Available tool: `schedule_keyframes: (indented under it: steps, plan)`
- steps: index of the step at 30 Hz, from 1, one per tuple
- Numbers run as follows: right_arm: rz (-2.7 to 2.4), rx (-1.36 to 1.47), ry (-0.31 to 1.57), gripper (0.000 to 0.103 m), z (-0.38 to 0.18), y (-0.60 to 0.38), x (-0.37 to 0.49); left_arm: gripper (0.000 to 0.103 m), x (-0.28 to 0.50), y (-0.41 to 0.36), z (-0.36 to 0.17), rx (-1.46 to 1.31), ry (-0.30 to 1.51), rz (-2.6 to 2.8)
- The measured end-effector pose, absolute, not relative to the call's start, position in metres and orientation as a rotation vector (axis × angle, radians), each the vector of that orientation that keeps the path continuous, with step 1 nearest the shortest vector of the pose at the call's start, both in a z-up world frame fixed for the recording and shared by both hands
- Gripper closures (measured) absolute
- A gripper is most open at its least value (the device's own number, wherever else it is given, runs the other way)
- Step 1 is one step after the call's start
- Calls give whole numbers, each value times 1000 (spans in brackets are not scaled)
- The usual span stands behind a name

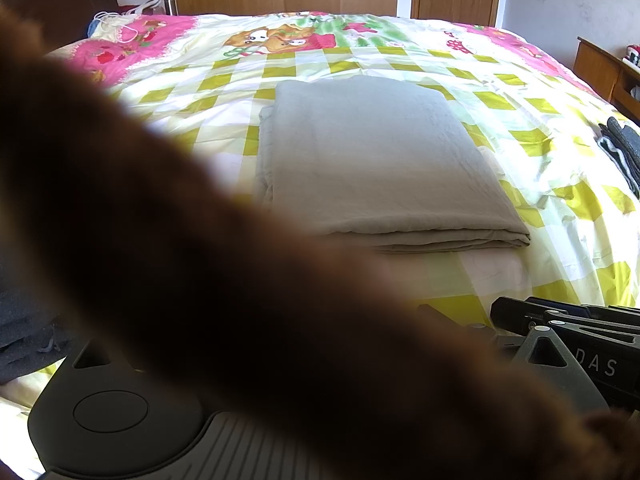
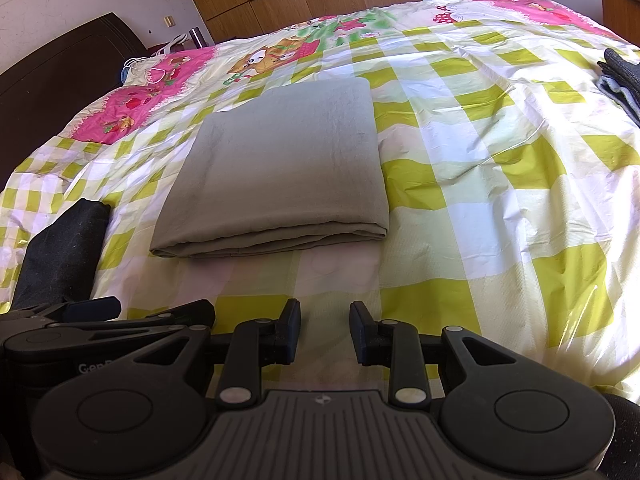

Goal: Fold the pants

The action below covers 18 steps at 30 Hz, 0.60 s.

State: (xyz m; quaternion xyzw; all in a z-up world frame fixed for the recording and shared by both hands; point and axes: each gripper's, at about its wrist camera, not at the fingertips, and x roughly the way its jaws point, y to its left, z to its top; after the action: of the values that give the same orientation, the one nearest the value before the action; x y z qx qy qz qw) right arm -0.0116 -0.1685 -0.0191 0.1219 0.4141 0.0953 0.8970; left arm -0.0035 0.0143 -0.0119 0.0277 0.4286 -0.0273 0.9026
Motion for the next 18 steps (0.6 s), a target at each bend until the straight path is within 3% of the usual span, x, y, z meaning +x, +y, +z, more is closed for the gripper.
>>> schedule_keyframes:
  steps: [18]
  plan:
    - [198, 253, 858, 60, -19, -169, -12, 2, -4, 14, -12, 49, 889, -54]
